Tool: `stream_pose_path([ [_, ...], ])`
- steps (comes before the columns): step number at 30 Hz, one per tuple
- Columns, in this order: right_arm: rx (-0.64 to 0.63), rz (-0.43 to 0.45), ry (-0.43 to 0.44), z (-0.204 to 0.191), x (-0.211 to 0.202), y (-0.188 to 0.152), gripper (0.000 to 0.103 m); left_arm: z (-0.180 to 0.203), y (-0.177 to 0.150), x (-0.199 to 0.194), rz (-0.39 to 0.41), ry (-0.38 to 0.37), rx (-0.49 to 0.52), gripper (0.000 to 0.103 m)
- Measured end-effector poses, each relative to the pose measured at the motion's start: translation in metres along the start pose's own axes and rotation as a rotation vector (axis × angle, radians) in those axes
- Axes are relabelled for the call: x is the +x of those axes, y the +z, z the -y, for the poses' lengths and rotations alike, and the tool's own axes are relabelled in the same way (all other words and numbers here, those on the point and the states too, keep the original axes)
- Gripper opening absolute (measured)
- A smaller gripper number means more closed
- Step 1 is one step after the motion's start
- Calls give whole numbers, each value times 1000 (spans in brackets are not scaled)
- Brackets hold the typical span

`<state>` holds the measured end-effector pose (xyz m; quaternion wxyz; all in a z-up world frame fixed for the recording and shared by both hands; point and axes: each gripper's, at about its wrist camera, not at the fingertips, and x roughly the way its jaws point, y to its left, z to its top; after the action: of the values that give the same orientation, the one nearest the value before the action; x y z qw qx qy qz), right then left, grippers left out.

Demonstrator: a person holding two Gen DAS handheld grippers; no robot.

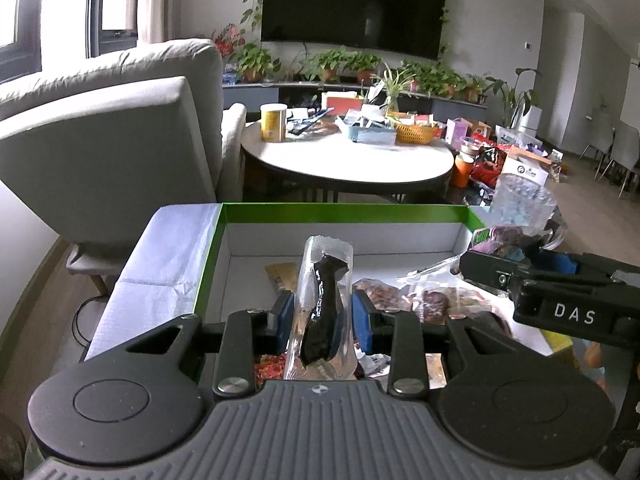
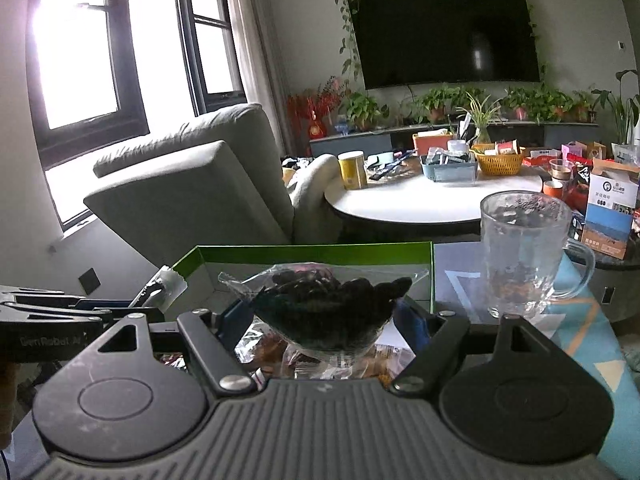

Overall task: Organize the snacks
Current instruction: 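Carry both bags into the green box and release them with both tools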

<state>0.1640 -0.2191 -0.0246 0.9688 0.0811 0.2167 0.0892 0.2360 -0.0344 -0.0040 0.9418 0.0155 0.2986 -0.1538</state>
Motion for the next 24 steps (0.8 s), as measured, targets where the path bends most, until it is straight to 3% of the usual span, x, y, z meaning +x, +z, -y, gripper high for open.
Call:
stream_pose_path([
  [14,-19,-60,-14,3,23,-3,65,-8,-3,34,-74,14,-11,34],
  [24,-33,-91,-17,0,13,-9,65,-14,-12,16,-58,60,0,42],
])
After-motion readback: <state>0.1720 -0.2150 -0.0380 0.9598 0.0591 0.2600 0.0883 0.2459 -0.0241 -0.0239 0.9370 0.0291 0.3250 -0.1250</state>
